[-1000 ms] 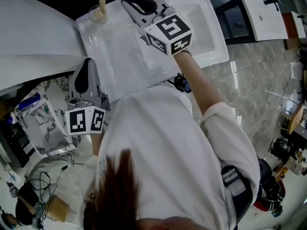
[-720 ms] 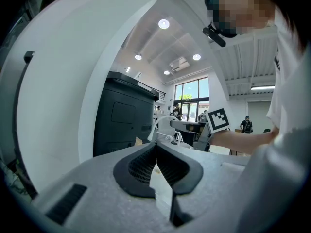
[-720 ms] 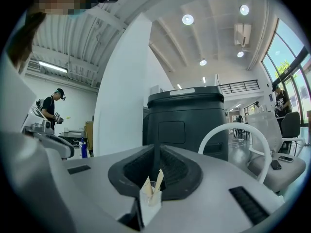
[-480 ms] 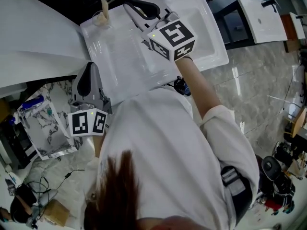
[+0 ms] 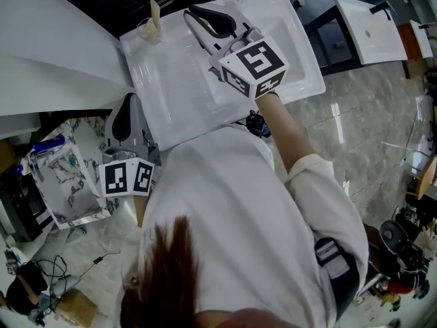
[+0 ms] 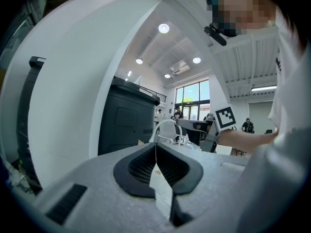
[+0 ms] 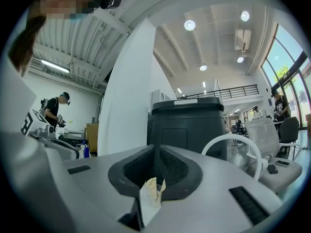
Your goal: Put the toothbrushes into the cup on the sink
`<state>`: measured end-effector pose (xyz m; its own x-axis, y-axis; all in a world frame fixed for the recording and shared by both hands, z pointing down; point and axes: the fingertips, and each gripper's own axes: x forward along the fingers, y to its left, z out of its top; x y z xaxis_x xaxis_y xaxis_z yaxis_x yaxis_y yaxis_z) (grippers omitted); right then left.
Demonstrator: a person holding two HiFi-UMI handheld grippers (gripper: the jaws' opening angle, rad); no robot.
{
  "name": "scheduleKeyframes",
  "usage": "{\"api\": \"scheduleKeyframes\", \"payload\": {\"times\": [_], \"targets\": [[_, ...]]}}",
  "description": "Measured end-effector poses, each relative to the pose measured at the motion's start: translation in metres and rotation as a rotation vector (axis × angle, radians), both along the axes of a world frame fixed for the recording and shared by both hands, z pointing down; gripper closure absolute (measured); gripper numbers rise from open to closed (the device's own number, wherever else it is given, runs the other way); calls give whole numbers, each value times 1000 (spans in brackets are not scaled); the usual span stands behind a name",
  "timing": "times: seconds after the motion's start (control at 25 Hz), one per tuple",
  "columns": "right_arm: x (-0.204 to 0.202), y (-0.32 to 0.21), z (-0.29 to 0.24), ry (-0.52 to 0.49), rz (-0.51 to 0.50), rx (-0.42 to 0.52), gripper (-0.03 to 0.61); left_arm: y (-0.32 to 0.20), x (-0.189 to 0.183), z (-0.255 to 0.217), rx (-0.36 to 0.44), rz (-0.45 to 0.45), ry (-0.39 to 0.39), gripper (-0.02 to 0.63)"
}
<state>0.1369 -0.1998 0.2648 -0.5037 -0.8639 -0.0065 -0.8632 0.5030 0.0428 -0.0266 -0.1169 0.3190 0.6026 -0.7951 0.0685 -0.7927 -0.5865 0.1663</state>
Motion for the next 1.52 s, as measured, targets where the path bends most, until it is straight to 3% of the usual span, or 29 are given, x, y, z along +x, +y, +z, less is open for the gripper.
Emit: {"api": "scheduleKeyframes", "payload": {"times": [0.4, 0.72, 1.28, 1.52], "targets": [[-10, 34, -8, -3, 34, 11, 540, 14, -31, 1, 6, -23, 32, 598], [-7, 66, 13, -56, 93, -34, 541, 17, -50, 15, -19, -37, 24, 598], [25, 108, 37, -108, 210, -92, 543, 17, -33, 20, -29, 22, 10, 598], [25, 117, 44, -128, 215, -106, 543, 19, -29, 26, -40, 37, -3, 598]]}}
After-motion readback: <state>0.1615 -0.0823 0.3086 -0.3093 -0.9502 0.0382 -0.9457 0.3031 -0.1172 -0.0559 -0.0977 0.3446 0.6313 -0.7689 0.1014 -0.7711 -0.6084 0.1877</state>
